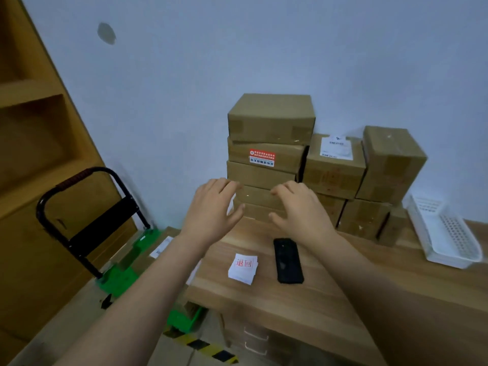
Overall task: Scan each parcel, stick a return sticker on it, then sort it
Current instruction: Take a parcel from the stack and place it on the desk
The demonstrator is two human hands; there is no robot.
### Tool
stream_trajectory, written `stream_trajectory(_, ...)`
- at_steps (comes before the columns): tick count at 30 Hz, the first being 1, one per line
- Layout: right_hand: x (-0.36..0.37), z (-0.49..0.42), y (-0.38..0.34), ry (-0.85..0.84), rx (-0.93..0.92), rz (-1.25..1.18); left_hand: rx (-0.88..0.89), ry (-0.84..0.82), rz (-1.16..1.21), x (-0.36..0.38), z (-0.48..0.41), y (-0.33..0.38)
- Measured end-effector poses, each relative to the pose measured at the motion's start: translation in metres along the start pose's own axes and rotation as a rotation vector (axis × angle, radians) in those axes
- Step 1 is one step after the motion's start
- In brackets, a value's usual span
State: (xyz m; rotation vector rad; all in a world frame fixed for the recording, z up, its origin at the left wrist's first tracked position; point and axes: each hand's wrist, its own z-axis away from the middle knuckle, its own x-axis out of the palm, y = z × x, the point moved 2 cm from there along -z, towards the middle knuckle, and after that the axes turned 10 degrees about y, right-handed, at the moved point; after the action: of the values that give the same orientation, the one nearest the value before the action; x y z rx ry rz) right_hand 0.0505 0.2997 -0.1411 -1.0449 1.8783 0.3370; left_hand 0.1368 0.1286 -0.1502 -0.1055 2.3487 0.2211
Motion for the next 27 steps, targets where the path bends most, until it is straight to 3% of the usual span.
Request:
stream_trajectory(9,0.009,-0.098,0.041,0.08,0.081,0.078,0.044,0.069,0.083,0.043,-0.105,-0.032)
stream_trajectory(20,0.011,-0.181,0.092,0.23,0.329,0.072,0.002,0.068,0.206,0.09,-0.194,-0.082)
stream_trajectory(27,0.033,-0.214,0.116,0.156,0.558,0.034,-0.203,-0.134,0.376,0.131,-0.226,-0.108)
